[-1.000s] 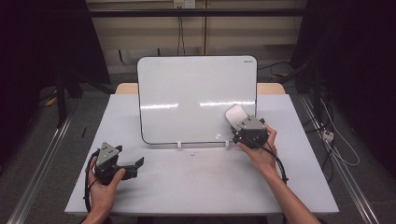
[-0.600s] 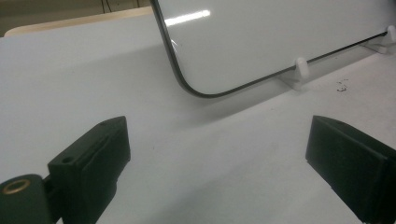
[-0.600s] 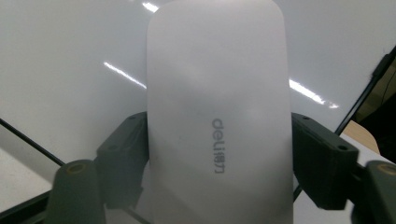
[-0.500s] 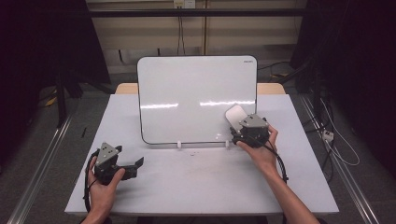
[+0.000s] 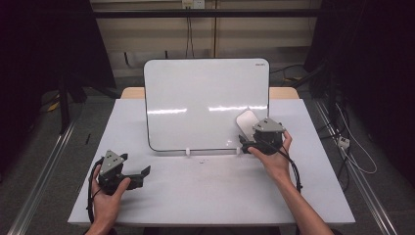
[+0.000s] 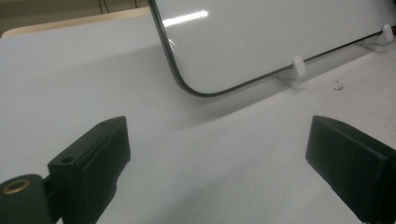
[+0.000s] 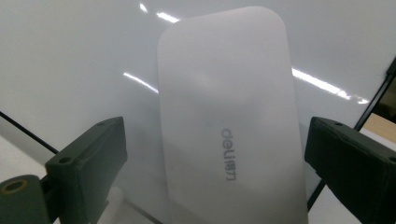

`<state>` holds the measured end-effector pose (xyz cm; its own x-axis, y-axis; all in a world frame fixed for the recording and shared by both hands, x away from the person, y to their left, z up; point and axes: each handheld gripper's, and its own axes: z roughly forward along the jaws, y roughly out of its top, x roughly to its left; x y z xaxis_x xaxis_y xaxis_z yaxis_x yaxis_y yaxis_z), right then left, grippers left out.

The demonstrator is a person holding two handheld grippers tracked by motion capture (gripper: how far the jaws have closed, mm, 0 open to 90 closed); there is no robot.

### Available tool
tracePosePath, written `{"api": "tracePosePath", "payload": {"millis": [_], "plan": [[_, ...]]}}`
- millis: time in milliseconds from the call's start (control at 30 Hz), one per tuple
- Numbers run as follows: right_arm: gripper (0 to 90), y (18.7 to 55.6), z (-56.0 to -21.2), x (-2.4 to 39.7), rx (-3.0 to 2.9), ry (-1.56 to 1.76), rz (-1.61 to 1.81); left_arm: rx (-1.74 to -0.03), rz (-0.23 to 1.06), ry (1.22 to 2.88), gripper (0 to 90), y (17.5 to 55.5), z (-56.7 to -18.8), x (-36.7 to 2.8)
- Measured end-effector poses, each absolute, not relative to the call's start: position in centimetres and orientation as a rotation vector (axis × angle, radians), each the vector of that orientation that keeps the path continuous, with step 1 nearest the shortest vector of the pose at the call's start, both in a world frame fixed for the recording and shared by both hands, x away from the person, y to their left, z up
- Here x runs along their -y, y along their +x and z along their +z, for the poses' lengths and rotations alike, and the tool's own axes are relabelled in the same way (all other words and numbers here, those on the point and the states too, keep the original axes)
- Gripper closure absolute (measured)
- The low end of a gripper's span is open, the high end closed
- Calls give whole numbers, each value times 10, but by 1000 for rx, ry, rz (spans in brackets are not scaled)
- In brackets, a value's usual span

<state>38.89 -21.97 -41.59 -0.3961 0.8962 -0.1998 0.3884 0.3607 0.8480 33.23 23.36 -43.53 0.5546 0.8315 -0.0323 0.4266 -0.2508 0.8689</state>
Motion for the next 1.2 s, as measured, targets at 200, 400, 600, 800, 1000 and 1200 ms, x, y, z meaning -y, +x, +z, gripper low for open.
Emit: {"api": "tracePosePath", "payload": {"millis": [200, 400, 600, 800, 1000, 1200], "plan": [[56, 387, -412, 223, -1944, 1138, 1015, -1024, 559, 1875, 64, 332, -434, -233], [60, 383, -407, 228, -1934, 1181, 1060, -1037, 562, 1867, 64, 333, -435, -234], [46, 376, -406, 230, -1938, 1187, 1096, -1035, 559, 1867, 65, 333, -434, -234], [42, 367, -405, 233, -1911, 1186, 1106, -1038, 556, 1862, 65, 333, -435, -233], [42, 359, -406, 239, -1893, 1191, 1102, -1034, 560, 1857, 65, 334, -434, -233], [47, 349, -408, 247, -1855, 1196, 1118, -1039, 558, 1852, 65, 335, -434, -231]]}}
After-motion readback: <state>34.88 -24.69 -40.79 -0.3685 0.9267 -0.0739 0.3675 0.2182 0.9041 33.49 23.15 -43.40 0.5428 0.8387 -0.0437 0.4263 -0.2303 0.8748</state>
